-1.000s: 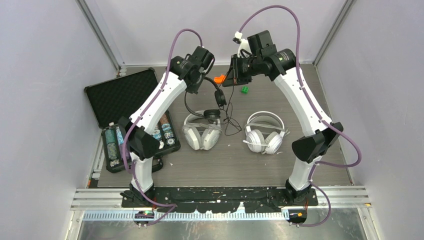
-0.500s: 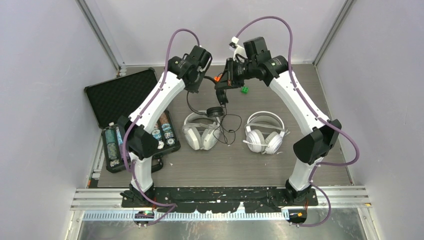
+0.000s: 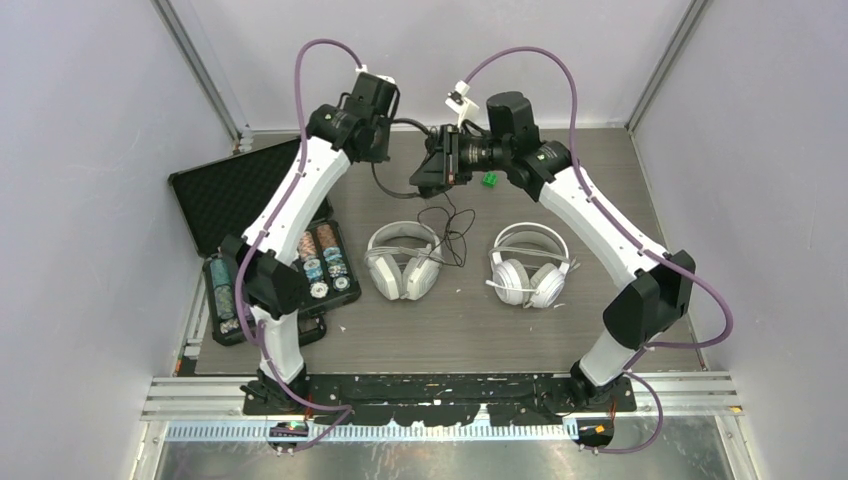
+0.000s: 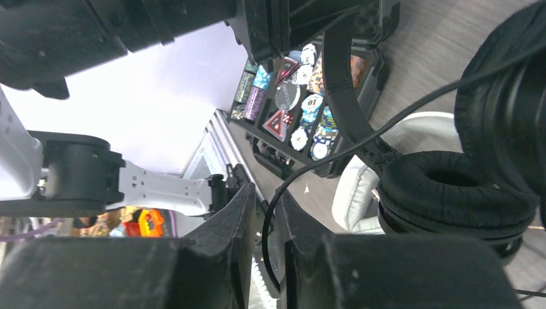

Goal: Wrap the headphones
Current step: Wrap the headphones cable around the headphones.

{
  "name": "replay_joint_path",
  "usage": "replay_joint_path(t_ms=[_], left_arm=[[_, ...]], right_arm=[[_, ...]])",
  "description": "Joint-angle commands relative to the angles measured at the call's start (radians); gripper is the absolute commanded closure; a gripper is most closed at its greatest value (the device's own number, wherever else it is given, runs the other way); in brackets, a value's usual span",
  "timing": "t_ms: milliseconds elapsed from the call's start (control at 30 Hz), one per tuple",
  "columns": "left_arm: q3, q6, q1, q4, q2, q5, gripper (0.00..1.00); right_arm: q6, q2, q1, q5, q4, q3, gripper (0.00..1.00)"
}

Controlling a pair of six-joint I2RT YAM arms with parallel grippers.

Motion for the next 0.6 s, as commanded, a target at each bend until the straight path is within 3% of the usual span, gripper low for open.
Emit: replay_joint_path(t_ms=[0, 567], left_arm=[[0.06, -0.118, 0.002, 0.147, -0.076, 0.003, 1.0], [-0.081, -0.387, 0.08, 0.357, -0.169, 0.2, 1.0]], right_arm=[[-0.126, -0.069, -0.002, 0.006, 0.096, -0.023, 0.76], [-0.346, -0.282, 0.022, 0.146, 0.317, -0.367, 0.68]])
